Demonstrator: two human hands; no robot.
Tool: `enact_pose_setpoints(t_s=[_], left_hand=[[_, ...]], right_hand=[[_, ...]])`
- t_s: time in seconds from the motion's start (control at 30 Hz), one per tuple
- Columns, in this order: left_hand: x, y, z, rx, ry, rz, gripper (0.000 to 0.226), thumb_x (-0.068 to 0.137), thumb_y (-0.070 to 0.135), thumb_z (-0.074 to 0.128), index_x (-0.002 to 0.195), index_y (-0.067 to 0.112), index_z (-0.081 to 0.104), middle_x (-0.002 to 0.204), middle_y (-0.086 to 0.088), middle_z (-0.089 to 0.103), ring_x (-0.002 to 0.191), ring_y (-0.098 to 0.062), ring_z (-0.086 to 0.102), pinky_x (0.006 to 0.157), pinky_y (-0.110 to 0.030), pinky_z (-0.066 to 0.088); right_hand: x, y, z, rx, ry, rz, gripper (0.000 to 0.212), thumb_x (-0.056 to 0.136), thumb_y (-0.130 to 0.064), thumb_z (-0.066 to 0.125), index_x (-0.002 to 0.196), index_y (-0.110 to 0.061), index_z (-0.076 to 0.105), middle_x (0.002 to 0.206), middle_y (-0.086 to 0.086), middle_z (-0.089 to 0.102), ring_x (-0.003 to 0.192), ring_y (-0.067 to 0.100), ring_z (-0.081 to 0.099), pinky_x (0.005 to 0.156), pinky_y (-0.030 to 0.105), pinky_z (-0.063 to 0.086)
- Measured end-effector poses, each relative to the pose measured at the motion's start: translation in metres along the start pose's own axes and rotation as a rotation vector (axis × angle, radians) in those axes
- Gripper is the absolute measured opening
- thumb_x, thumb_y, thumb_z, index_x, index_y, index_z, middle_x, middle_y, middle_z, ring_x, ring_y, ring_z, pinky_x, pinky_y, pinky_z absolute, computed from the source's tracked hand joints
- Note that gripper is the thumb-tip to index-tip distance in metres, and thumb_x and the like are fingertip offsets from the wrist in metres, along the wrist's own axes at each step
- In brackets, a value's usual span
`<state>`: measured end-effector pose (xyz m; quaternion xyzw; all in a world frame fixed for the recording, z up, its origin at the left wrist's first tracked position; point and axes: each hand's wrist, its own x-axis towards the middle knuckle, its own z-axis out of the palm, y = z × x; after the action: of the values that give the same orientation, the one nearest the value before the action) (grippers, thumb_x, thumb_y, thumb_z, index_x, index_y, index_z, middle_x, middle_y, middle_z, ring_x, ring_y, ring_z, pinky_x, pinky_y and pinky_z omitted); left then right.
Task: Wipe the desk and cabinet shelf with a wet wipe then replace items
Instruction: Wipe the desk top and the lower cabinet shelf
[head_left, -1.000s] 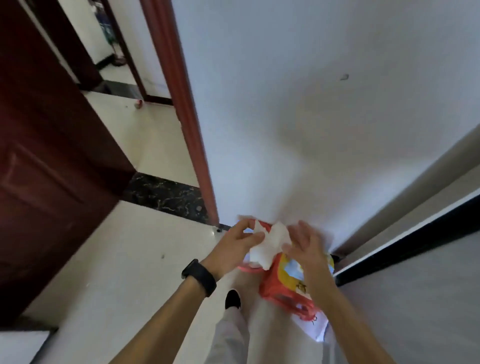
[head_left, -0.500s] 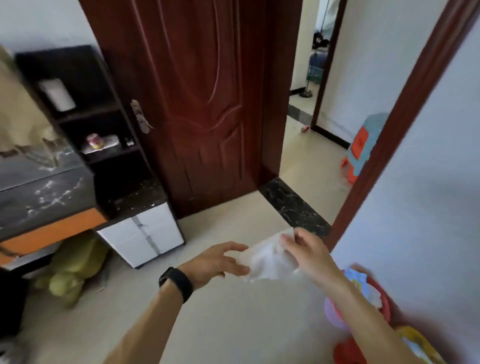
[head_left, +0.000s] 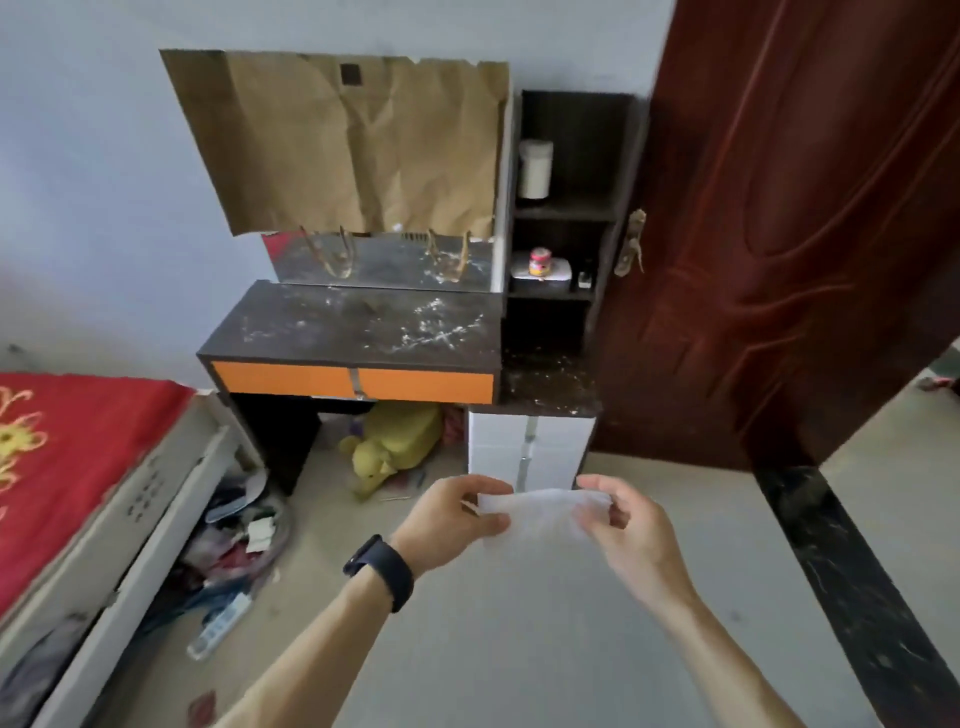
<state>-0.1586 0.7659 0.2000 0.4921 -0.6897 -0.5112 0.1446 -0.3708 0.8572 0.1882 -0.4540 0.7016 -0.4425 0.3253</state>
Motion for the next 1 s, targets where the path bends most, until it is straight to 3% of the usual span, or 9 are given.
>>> enact_pose_setpoints(t_s=[0.13,0.27,0.37,0.47,0.63,0.73,0.83,1.0], left_hand=[[0.003,-0.041,-0.083,0.08,0.208,-0.025,0.006,0.089,0.039,0.069,0.092,0.035,0.068,0.083,0.013,0.063,0.078,-0.007,0.06,0.064,-0.016,0.045],[0.013,-0.072,-0.153,-0.005,0.32,-0.086,0.019,0.089,0.044,0.068,0.083,0.025,0.068,0.082,0.003,0.066,0.081,-0.017,0.063,0.069,-0.026,0.047],[0.027,-0.097,-0.193,-0.164,0.367,-0.097,0.041,0.086,0.049,0.068,0.086,0.007,0.068,0.073,0.001,0.057,0.069,-0.016,0.055,0.065,-0.029,0.04],[0.05,-0.114,-0.226,-0.259,0.428,-0.12,0.034,0.091,0.041,0.067,0.091,0.007,0.07,0.073,0.001,0.058,0.068,-0.013,0.053,0.064,-0.025,0.04],[0.101,-0.144,-0.282,-0.366,0.537,-0.151,0.033,0.088,0.04,0.07,0.083,0.007,0.07,0.068,0.003,0.06,0.064,-0.013,0.053,0.064,-0.027,0.04],[0.13,-0.163,-0.312,-0.456,0.603,-0.238,0.028,0.092,0.03,0.068,0.072,0.01,0.066,0.06,0.007,0.057,0.052,-0.009,0.047,0.051,-0.019,0.035],[0.158,-0.185,-0.337,-0.527,0.685,-0.342,0.03,0.091,0.032,0.068,0.077,0.005,0.067,0.059,0.005,0.056,0.055,-0.014,0.046,0.055,-0.025,0.035],[0.198,-0.223,-0.372,-0.575,0.827,-0.486,0.02,0.088,0.033,0.07,0.073,0.02,0.073,0.061,0.005,0.064,0.062,-0.014,0.059,0.068,-0.039,0.054]], right_hand=[[0.042,-0.041,0.075,-0.141,-0.104,-0.08,0.014,0.09,-0.028,0.071,0.099,-0.037,0.067,0.094,-0.017,0.069,0.086,-0.004,0.063,0.069,0.008,0.043],[0.089,-0.077,0.137,-0.216,-0.147,-0.177,0.013,0.09,-0.033,0.07,0.081,-0.038,0.063,0.101,-0.016,0.056,0.09,-0.001,0.059,0.075,0.01,0.04],[0.127,-0.095,0.179,-0.14,-0.256,-0.12,0.012,0.093,-0.038,0.064,0.083,-0.032,0.063,0.092,-0.016,0.061,0.085,0.006,0.06,0.073,0.022,0.045],[0.167,-0.107,0.222,-0.055,-0.29,-0.09,0.023,0.094,-0.042,0.062,0.084,-0.021,0.065,0.079,-0.001,0.07,0.08,0.02,0.066,0.073,0.04,0.056],[0.249,-0.128,0.295,0.067,-0.3,-0.049,0.014,0.093,-0.029,0.067,0.091,-0.015,0.07,0.077,-0.003,0.076,0.071,0.014,0.072,0.058,0.025,0.056],[0.301,-0.138,0.337,0.081,-0.353,-0.023,0.02,0.089,-0.03,0.072,0.084,-0.011,0.071,0.067,0.0,0.072,0.058,0.013,0.065,0.052,0.025,0.051],[0.346,-0.147,0.383,0.007,-0.421,-0.024,0.022,0.086,-0.035,0.075,0.078,-0.015,0.07,0.065,-0.001,0.072,0.059,0.014,0.066,0.063,0.039,0.055],[0.402,-0.15,0.459,-0.066,-0.546,-0.048,0.013,0.092,-0.034,0.067,0.09,-0.022,0.071,0.081,-0.009,0.075,0.083,0.008,0.07,0.077,0.034,0.058]])
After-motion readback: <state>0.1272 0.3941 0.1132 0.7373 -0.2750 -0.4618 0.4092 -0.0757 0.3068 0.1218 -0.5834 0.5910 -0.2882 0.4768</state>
